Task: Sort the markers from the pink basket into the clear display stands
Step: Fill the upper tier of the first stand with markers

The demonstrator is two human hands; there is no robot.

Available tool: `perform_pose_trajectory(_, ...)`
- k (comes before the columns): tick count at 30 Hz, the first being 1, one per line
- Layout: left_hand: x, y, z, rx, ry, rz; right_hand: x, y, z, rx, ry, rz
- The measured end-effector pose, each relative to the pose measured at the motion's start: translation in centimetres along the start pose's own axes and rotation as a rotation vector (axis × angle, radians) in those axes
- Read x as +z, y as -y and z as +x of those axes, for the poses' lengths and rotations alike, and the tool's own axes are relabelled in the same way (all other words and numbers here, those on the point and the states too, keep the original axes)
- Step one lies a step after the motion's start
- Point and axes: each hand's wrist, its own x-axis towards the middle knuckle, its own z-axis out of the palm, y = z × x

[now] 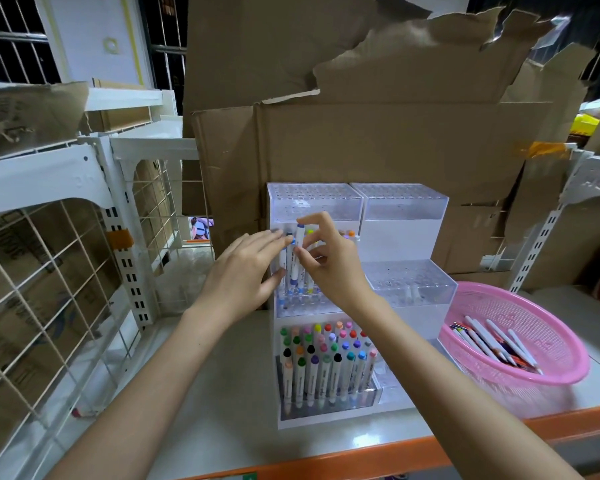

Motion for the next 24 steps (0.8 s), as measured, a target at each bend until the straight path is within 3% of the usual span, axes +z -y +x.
perform_pose_trajectory(7, -0.8, 0.0, -0.2, -0.073, 0.225, 0.081, -0.1, 0.3, 0.4, 0.01, 0.052, -0.059)
perform_pose_trajectory(12, -1.2, -0.2, -0.3, -0.078, 0.255, 0.076, -0.1, -0.1, 0.5, 0.054, 0.034, -0.036)
perform_pose_trajectory(17, -1.0, 0.0, -0.3, -0.086, 0.317, 0.091, 0.4, -0.4, -0.5, -0.056, 0.14, -0.238)
perform_pose_trajectory(24, -1.0, -0.3, -0.3, -0.093, 0.301, 0.078, 0.2, -0.5, -0.2, -0.103, 0.019, -0.17)
